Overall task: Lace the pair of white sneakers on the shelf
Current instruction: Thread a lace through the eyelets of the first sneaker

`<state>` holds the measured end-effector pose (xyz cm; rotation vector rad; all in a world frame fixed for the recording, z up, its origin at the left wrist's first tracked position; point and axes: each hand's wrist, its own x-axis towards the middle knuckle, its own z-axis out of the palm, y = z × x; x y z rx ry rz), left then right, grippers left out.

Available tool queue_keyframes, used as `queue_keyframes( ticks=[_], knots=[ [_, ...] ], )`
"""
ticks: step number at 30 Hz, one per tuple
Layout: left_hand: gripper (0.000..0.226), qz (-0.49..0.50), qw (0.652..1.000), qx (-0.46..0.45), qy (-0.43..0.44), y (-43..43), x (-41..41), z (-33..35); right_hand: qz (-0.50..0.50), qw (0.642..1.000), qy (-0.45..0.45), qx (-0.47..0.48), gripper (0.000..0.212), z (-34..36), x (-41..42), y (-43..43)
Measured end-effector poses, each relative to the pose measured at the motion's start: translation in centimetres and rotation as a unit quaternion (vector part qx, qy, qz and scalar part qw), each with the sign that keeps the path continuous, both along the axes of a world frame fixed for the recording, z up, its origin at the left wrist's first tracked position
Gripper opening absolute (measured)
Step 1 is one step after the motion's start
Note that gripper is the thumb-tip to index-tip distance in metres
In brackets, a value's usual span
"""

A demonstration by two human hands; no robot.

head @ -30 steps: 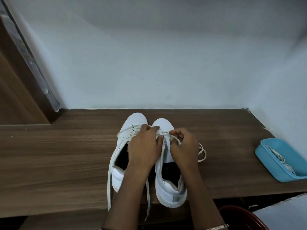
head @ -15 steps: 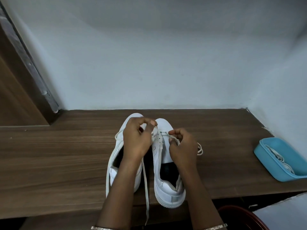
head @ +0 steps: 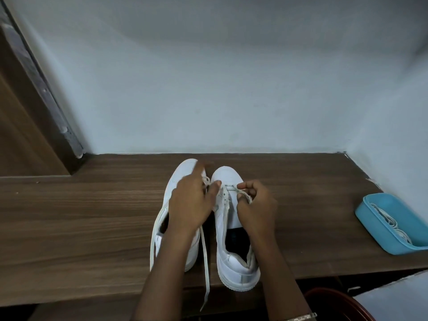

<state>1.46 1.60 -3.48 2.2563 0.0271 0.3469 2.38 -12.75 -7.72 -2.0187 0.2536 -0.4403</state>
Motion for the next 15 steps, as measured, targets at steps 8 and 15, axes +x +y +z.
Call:
queue_keyframes(
  ticks=[8,15],
  knots=[
    [0.021,0.088,0.965,0.243,0.047,-2.5,0.2,-1.5,0.009,1.0,0.001,0.006,0.027,0.1,0.0,-0.2],
    [0.012,0.051,0.994,-0.092,-0.011,-1.8,0.6,-0.9,0.005,1.0,0.01,0.001,0.025,0.4,-0.1,-0.1]
  ],
)
